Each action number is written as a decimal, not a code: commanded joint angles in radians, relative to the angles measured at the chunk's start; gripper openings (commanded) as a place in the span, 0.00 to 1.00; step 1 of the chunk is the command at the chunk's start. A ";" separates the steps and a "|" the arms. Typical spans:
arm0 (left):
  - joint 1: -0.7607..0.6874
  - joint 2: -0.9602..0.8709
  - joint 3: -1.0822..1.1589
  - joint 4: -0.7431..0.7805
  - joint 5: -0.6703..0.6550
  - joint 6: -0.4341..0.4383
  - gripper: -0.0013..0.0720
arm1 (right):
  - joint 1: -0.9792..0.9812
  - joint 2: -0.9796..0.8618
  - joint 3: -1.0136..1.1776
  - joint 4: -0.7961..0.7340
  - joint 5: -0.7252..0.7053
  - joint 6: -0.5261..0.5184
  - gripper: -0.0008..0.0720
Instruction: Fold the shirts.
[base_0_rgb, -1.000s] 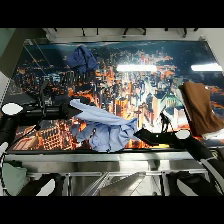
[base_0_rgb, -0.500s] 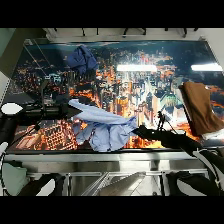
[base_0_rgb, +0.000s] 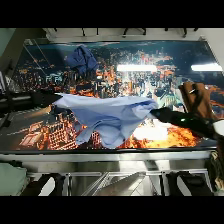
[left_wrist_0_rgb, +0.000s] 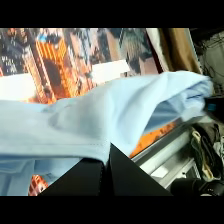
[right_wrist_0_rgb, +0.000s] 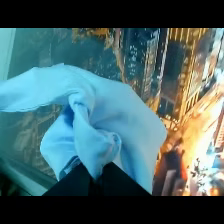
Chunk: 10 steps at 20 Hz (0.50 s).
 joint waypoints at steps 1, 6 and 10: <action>-0.030 0.128 0.100 -0.004 -0.013 -0.073 0.03 | -0.038 0.106 0.367 -0.332 0.206 0.204 0.04; -0.083 0.282 0.450 0.107 -0.085 -0.228 0.03 | -0.038 0.031 0.973 -0.493 0.521 0.240 0.04; -0.089 0.226 0.872 0.475 -0.362 -0.323 0.03 | -0.036 -0.109 1.413 -0.630 0.779 0.281 0.04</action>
